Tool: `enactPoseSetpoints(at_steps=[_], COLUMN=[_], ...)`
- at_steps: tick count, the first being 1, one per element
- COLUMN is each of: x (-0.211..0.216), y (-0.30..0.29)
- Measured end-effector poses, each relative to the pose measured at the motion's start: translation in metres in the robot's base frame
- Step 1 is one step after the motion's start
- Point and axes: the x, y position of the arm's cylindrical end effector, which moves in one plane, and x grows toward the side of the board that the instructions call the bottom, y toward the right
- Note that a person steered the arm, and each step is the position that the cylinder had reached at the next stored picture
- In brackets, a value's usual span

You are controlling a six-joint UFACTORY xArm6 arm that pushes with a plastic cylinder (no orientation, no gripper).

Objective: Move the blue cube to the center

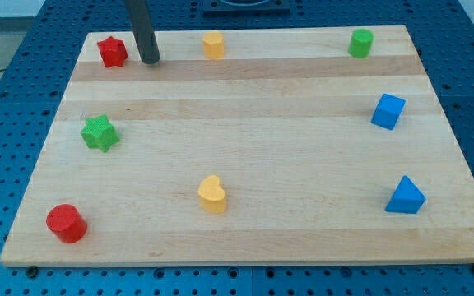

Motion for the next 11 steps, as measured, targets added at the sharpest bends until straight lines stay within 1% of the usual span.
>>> enactPoseSetpoints(at_steps=[1, 2, 3, 5, 6, 7, 8, 10, 11], x=[0.0, 0.018, 0.024, 0.082, 0.089, 0.139, 0.143, 0.135, 0.131], y=[-0.001, 0.068, 0.167, 0.365, 0.435, 0.424, 0.373, 0.208, 0.291])
